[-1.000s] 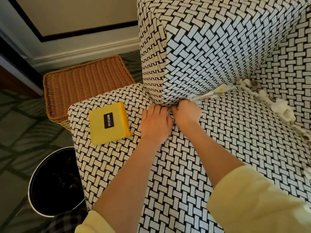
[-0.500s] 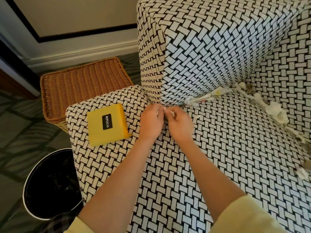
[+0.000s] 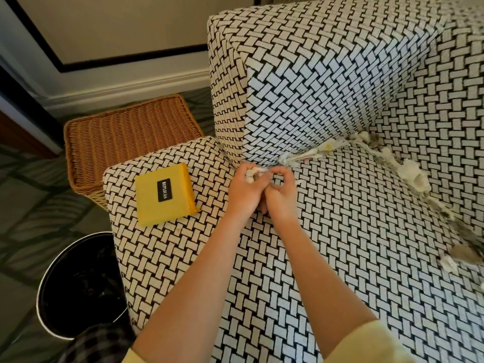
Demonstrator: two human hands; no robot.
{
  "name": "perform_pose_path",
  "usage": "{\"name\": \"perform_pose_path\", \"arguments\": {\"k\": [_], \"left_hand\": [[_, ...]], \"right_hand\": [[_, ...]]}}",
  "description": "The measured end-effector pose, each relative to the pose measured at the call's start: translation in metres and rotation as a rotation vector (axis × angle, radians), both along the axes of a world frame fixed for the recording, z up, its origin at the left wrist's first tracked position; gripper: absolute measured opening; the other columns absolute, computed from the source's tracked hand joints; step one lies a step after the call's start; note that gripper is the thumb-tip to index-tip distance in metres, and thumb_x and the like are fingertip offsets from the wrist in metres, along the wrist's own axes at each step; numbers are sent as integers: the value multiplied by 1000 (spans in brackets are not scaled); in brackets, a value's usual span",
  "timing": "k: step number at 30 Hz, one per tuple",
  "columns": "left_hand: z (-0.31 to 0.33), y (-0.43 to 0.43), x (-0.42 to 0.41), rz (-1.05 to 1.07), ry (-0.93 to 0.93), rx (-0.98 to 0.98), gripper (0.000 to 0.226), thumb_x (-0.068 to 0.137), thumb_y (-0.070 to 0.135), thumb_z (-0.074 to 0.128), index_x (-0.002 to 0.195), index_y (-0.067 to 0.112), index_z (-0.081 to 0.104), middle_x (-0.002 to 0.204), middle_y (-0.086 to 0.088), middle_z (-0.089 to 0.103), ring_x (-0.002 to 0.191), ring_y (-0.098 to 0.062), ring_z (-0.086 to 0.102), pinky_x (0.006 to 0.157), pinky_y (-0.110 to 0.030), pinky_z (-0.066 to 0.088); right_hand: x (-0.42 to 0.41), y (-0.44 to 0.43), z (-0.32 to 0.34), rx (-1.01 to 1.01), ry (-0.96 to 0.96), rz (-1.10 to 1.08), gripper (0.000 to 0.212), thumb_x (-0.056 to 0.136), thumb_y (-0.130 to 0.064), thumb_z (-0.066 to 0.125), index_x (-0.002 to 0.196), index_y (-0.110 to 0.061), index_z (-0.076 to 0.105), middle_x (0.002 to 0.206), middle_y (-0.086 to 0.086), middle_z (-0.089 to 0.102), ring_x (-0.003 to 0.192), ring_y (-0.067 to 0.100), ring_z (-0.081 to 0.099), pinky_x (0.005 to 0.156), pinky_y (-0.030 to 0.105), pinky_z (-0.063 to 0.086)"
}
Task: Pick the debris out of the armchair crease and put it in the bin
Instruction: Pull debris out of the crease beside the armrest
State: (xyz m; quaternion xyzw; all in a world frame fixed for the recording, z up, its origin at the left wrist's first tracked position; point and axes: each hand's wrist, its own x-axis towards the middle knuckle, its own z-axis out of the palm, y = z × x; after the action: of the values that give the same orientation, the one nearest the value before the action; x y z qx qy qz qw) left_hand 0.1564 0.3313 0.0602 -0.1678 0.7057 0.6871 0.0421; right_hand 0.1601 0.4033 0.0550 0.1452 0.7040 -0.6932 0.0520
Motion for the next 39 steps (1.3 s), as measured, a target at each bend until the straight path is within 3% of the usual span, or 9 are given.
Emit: {"name": "perform_pose_path", "arguments": {"k": [3,7,10,13,17,23,27,31,39], "left_hand": [[-4,0,1,59,-3,22,11,87,15,60,92,21,52,77,1,56,55,-12,50,45,-25,43],[-4,-5,1,224,-109,249,10,87,9,57,84,18,53,66,-3,51,51,-14,44,45,-23,37],[-2,-8,3,235,-136,315,7,88,8,54,92,13,52,70,-5,53,51,-14,47,37,-17,38],[-3,-15,3,336,-159,429,12,90,10,52,102,10,51,76,-5,55,50,-12,51,36,-17,40],[-3,-23,6,375,-150,546,7,87,7,50,83,12,50,75,-4,52,44,-9,48,36,-15,36],[1,-26,12,400,-143,472,20,82,-6,48,76,13,49,75,-6,57,53,-11,50,46,-19,41],[0,-31,10,439,-153,419,29,80,-12,48,74,16,49,78,-8,58,54,-11,54,42,-18,44],[0,-29,6,413,-183,281,28,78,-9,50,70,18,49,68,-6,53,52,-13,48,41,-18,39],[1,-42,5,299,-223,397,28,82,-5,51,64,17,44,58,-3,51,52,-17,47,49,-25,35]], "right_hand": [[-1,5,2,97,-29,40,33,83,7,48,106,-15,38,45,-3,48,28,7,38,31,18,33],[-3,2,1,472,48,12,18,79,-21,68,84,-19,51,52,-6,51,38,5,42,41,15,36],[4,2,2,384,110,118,9,85,-24,64,84,-17,58,54,-3,58,33,4,46,36,12,36],[3,15,-1,457,169,-113,10,88,-23,59,94,-17,63,81,-8,62,61,7,57,55,20,45],[-6,41,-13,776,24,-208,36,88,-17,59,123,-13,55,124,4,43,93,20,56,71,29,47],[-20,38,-18,913,-23,-117,22,91,-7,49,105,-8,65,114,9,59,94,23,58,66,24,37],[-22,33,-17,857,-32,-94,21,88,-2,47,91,-10,67,100,7,64,93,24,58,68,27,44],[-13,12,0,492,78,51,11,88,-14,58,91,-14,69,88,-6,63,68,1,51,62,12,40],[-3,-36,-4,136,43,123,10,88,-15,59,91,-15,68,122,-1,56,110,10,52,95,27,44]]}}
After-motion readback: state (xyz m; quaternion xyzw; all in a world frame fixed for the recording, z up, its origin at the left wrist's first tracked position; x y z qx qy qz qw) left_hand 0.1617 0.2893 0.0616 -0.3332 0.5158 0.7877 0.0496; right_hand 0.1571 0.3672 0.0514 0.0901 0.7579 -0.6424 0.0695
